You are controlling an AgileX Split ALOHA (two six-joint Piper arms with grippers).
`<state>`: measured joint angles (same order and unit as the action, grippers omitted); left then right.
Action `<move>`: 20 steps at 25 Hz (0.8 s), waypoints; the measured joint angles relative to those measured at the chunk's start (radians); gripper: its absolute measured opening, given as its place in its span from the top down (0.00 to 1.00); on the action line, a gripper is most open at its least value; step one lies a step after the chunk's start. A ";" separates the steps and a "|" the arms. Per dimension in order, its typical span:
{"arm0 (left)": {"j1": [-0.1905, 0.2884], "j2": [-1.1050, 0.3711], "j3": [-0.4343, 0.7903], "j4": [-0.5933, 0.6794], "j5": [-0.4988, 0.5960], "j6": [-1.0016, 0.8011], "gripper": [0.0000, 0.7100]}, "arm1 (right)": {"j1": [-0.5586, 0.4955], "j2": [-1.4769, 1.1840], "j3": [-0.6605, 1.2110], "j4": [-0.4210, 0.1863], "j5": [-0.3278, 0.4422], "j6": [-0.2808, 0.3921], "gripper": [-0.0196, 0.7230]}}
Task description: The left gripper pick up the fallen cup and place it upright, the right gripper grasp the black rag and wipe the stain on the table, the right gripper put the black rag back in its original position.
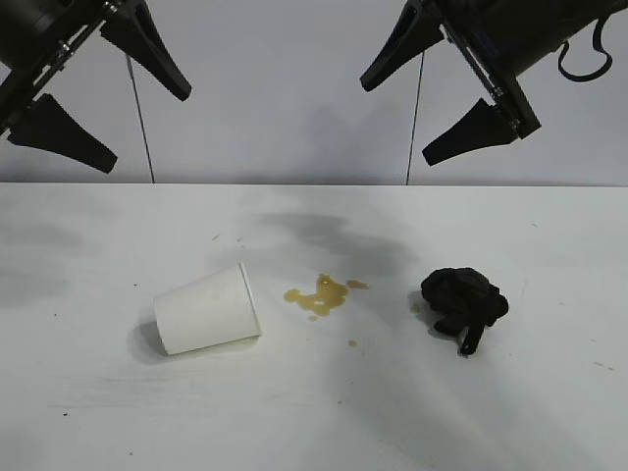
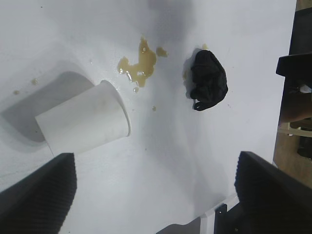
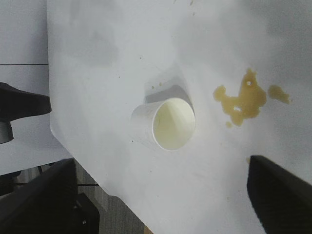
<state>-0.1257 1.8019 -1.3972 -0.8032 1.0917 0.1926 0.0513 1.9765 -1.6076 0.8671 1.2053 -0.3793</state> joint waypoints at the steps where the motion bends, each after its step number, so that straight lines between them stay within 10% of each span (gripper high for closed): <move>1: 0.000 0.000 0.000 0.000 0.000 0.000 0.10 | 0.000 0.000 0.000 0.000 0.000 0.000 0.10; 20: 0.000 0.000 0.000 0.000 -0.015 0.000 0.10 | 0.000 0.000 0.000 -0.004 0.000 0.000 0.10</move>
<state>-0.1257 1.8019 -1.3972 -0.8032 1.0767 0.1926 0.0513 1.9765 -1.6076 0.8633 1.2053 -0.3792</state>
